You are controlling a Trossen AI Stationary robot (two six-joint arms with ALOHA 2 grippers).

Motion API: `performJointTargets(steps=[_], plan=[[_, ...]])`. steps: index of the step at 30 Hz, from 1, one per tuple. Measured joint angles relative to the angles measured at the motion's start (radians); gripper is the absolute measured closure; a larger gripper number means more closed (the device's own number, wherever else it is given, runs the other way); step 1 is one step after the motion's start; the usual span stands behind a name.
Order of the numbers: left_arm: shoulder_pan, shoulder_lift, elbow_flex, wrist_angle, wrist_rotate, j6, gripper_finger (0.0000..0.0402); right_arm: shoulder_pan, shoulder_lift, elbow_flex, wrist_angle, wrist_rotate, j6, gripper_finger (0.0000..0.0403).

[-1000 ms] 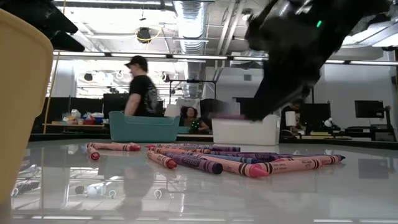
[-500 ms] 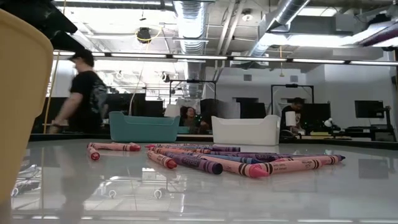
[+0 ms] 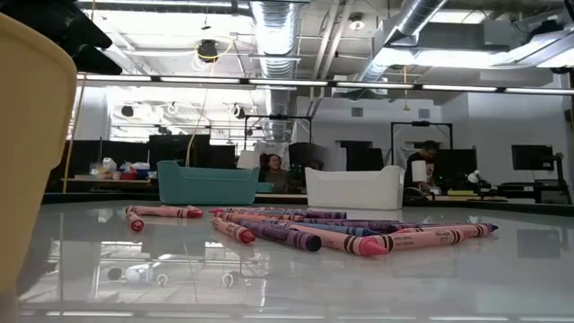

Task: Sort crayons
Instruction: Put the purple crayon into the blue bin

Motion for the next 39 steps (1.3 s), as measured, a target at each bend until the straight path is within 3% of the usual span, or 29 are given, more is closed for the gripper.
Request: performJointTargets(steps=[12, 21, 27, 32, 39], plan=[[0.0, 0.0, 0.0, -0.001, -0.001, 0.0, 0.0174, 0.002, 0.088, 0.0, 0.014, -0.125, 0.005, 0.0393], [0.0, 0.0, 0.0, -0.002, -0.002, 0.001, 0.0174, -0.021, 0.088, 0.0, 0.084, -0.122, -0.067, 0.032], [0.0, 0.0, 0.0, -0.002, -0.003, 0.001, 0.0174, -0.073, 0.087, 0.0, 0.153, -0.103, -0.144, 0.0302], [0.0, 0.0, 0.0, -0.002, -0.003, 0.001, 0.0174, -0.201, 0.086, 0.0, 0.268, -0.002, -0.361, 0.0301], [0.0, 0.0, 0.0, -0.002, -0.003, 0.001, 0.0174, -0.453, 0.093, 0.001, 0.467, 0.108, -0.924, 0.0301]])
